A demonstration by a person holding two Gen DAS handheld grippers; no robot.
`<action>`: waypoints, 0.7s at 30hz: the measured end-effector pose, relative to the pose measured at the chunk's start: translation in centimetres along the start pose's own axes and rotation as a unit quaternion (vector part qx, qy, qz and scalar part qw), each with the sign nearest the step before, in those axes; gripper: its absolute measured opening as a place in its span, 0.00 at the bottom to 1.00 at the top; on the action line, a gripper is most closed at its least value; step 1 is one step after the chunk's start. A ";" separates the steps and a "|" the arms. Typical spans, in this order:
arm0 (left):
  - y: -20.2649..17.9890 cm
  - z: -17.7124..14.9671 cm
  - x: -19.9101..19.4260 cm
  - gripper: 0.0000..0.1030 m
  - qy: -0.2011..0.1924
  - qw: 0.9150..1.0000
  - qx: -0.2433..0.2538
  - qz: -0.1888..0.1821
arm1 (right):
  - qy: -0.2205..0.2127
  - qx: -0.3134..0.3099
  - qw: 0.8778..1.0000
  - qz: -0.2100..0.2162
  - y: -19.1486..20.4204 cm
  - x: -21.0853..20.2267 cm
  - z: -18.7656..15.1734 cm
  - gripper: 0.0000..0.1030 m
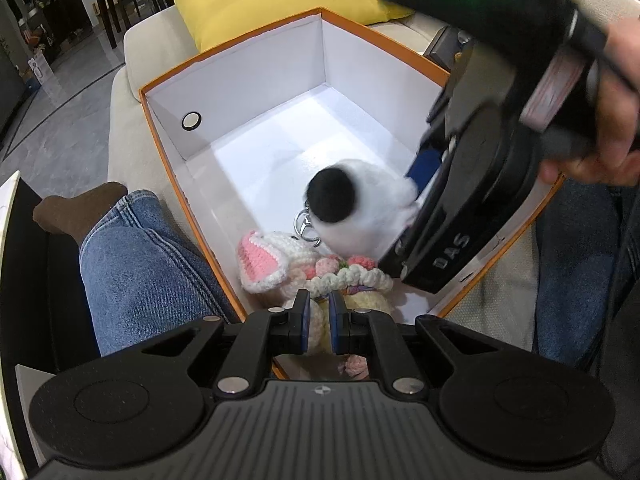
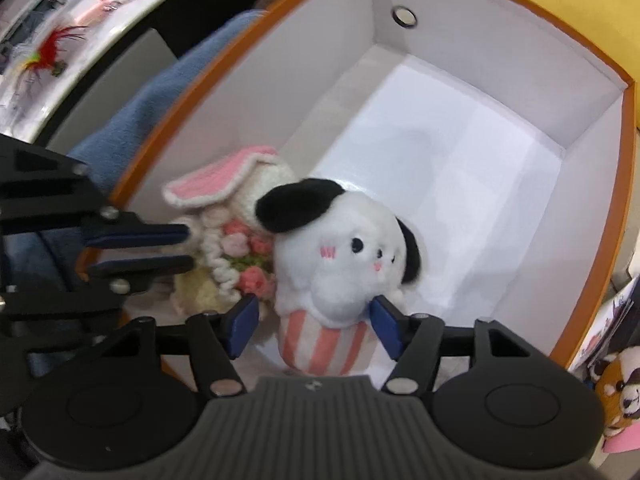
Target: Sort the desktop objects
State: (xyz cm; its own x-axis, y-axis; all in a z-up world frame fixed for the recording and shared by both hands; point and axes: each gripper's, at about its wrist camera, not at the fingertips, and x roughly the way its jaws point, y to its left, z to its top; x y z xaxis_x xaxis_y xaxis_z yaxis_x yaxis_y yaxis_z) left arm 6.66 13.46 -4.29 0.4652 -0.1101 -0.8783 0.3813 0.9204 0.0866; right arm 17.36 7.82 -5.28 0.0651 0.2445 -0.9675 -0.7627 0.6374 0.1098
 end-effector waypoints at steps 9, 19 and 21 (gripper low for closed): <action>0.0 -0.1 -0.3 0.10 -0.008 1.000 0.004 -0.002 | 0.028 0.115 0.986 0.113 -4.4 2.0 -1.3 0.55; -0.1 0.1 0.4 0.10 0.000 1.000 0.015 -0.003 | 0.072 0.138 0.979 0.130 -4.6 4.0 -1.8 0.60; -0.2 0.2 0.4 0.10 0.002 1.000 0.014 -0.004 | 0.073 0.129 0.980 0.131 -4.2 3.7 -2.0 0.72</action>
State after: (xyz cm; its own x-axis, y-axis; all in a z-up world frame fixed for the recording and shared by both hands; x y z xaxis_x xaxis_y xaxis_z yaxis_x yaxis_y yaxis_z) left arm 6.95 13.20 -4.57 0.4584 -0.1164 -0.8811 0.4077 0.9084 0.0921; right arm 19.53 4.58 -9.75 -0.2176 0.3290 -0.9189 -0.5522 0.7348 0.3939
